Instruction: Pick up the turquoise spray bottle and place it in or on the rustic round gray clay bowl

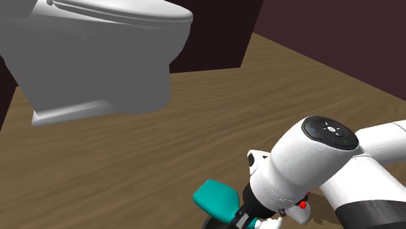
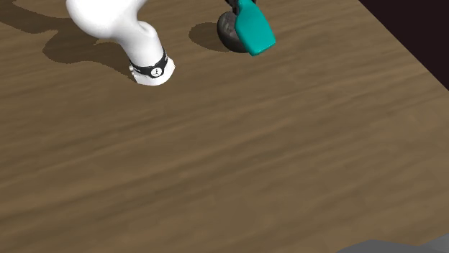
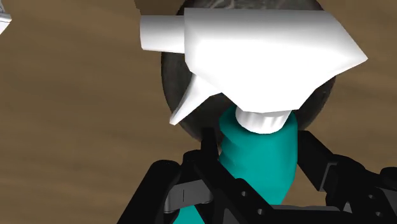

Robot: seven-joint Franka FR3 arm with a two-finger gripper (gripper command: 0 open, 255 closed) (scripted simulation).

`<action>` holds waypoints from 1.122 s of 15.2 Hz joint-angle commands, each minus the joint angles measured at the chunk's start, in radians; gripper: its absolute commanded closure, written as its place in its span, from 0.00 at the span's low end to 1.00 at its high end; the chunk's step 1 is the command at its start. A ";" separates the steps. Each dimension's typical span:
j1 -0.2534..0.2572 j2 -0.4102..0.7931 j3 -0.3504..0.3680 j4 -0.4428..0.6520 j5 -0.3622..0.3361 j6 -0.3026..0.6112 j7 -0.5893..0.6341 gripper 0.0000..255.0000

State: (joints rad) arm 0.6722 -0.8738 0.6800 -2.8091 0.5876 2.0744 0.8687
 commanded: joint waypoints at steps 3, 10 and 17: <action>0.044 0.019 0.100 0.054 0.052 -0.004 0.117 1.00; 0.045 0.077 0.176 0.018 0.104 0.096 0.126 1.00; 0.026 0.168 0.260 -0.024 0.158 0.232 0.113 1.00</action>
State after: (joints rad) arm 0.7053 -0.7223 0.9285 -2.8301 0.7405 2.2853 0.9855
